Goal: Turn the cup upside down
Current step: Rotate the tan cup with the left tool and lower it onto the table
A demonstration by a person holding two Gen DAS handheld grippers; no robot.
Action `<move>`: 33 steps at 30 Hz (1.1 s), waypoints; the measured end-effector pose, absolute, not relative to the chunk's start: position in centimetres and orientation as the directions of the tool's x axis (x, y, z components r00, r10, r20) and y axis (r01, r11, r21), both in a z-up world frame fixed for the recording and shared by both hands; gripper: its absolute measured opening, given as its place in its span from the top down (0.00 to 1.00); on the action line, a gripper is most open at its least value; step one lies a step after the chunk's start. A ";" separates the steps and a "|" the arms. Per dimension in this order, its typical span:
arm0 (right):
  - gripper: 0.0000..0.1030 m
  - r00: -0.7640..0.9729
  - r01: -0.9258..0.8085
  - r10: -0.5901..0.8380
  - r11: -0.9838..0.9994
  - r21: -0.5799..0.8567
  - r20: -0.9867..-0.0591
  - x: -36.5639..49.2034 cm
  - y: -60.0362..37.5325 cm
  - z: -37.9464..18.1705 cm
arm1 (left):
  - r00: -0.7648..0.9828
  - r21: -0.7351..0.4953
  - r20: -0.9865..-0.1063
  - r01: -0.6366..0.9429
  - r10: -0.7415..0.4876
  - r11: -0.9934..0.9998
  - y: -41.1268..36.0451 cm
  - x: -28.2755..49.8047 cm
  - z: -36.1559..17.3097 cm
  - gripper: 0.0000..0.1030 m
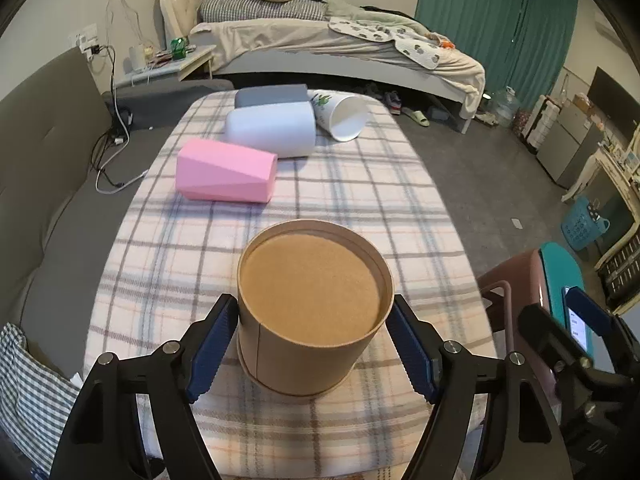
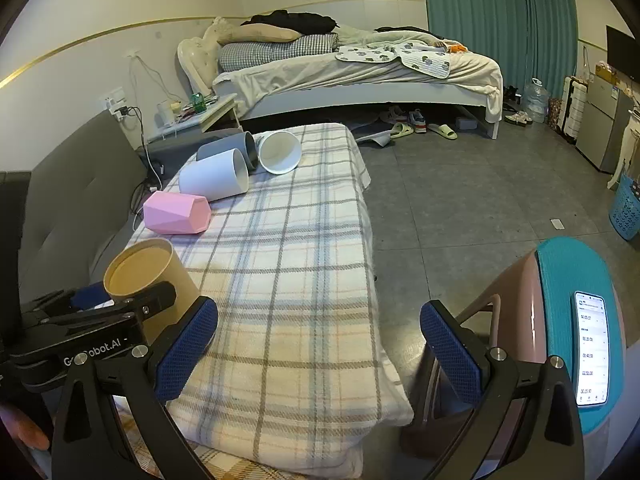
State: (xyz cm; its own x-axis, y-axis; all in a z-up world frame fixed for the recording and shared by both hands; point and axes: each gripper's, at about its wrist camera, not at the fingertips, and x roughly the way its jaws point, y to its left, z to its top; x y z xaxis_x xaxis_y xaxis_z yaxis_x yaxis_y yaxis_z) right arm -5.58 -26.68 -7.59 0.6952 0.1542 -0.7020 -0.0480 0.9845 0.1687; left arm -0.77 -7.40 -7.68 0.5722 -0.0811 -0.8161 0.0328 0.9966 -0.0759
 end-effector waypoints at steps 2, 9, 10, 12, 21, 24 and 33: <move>0.01 0.695 -0.047 0.154 0.984 0.169 -0.703 -5.6 -26.7 -7.6 | 0.569 -0.092 -0.818 0.027 -0.091 0.995 -7.1 -1.0 -7.9 0.25; 0.01 0.692 -0.043 0.155 0.984 0.175 -0.705 -5.5 -26.9 -7.5 | 0.563 -0.088 -0.821 0.043 -0.097 0.995 -7.0 -2.0 -8.3 0.25; 0.01 0.692 -0.044 0.156 0.984 0.174 -0.705 -5.5 -26.8 -7.5 | 0.561 -0.086 -0.823 0.040 -0.094 0.995 -6.9 -2.0 -8.4 0.25; 0.01 0.692 -0.048 0.158 0.984 0.173 -0.704 -5.6 -26.7 -7.4 | 0.560 -0.090 -0.823 0.032 -0.092 0.995 -6.6 -1.6 -8.6 0.25; 0.01 0.681 -0.060 0.158 0.985 0.160 -0.715 -5.6 -25.8 -8.0 | 0.609 -0.057 -0.790 0.043 -0.072 0.997 -6.8 0.9 -7.8 0.25; 0.01 0.677 -0.064 0.158 0.986 0.156 -0.718 -5.5 -25.6 -8.1 | 0.605 -0.064 -0.792 0.043 -0.077 0.997 -6.7 0.9 -7.7 0.25; 0.01 0.678 -0.062 0.147 0.988 0.143 -0.720 -5.7 -25.2 -7.8 | 0.587 -0.071 -0.805 0.043 -0.083 0.997 -6.5 -0.6 -8.6 0.24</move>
State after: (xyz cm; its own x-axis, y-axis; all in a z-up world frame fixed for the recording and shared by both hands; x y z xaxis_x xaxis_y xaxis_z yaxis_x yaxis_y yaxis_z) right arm -5.75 -25.19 -7.77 0.6781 0.1473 -0.7201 -0.0624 0.9877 0.1432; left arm -0.57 -6.46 -8.56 0.5873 -0.0827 -0.8051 0.0433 0.9966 -0.0708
